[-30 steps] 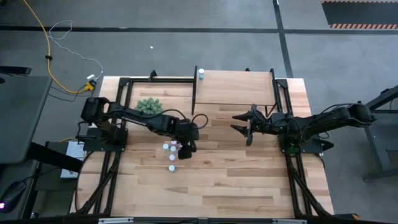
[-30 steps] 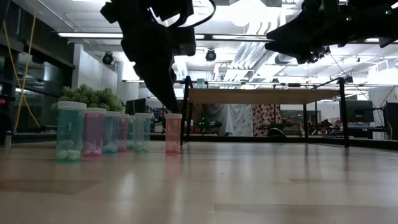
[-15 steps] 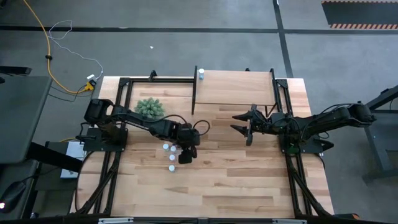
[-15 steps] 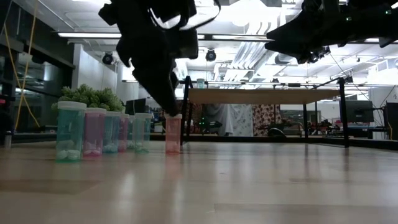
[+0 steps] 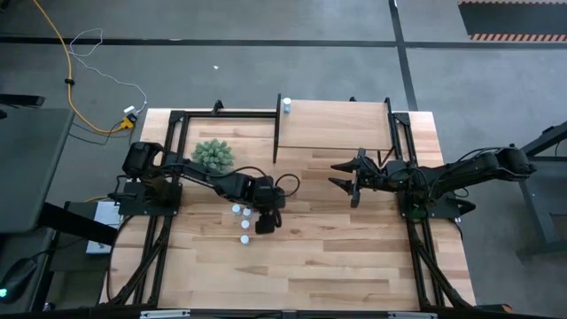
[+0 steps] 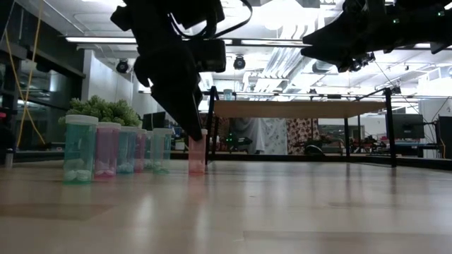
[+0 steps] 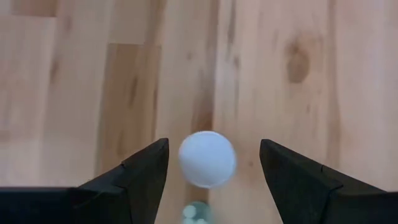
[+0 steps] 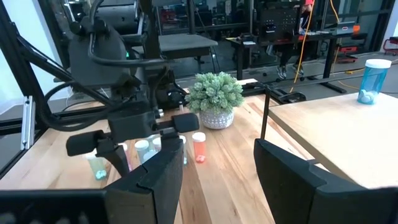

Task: Pick and place medicine bottles onto shelf by color
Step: Put the transparent orange medicine bottle on the shelf

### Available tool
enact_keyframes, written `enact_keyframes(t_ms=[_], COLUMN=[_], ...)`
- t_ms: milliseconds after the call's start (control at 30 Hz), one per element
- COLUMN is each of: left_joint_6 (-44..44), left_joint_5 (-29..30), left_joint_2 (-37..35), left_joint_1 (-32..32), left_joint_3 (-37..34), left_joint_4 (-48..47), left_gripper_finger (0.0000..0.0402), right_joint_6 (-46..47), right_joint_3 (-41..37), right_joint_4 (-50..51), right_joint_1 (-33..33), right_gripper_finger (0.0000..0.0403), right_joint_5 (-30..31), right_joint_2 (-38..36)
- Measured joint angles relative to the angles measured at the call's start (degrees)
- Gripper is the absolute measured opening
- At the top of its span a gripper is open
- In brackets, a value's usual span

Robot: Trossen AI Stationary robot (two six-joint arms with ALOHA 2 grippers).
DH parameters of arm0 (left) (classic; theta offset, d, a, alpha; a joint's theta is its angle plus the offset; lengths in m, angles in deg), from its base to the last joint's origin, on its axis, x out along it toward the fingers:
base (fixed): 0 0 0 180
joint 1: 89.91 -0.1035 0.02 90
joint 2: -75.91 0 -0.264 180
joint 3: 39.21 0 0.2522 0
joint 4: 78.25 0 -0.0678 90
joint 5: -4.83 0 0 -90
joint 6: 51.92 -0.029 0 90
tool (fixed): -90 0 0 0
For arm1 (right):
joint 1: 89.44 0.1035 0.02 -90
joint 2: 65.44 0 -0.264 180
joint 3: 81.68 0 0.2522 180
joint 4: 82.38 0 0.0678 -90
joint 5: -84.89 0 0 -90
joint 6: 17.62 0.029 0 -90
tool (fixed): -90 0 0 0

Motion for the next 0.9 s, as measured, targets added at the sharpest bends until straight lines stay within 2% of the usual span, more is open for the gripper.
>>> enact_keyframes(t_ms=[133, 633, 900], left_joint_6=[-0.30, -1.48, -1.48], left_joint_5=[2.57, 2.57, 2.38], left_joint_2=[0.00, -0.02, -0.15], left_joint_1=[-0.02, 0.00, 0.00], left_joint_3=[0.00, 0.00, 0.00], left_joint_4=[0.01, -0.03, -0.09], left_gripper_finger=[0.0226, 0.0114, 0.0110], right_joint_6=[-0.01, -0.02, -0.02], right_joint_3=[0.00, 0.00, 0.00], right_joint_4=[0.02, 0.04, 0.04], right_joint_1=[0.00, 0.00, -0.02], right_gripper_finger=[0.0188, 0.0188, 0.0188], right_joint_5=[-0.01, 0.00, -0.02], right_joint_2=[0.00, 0.00, 0.00])
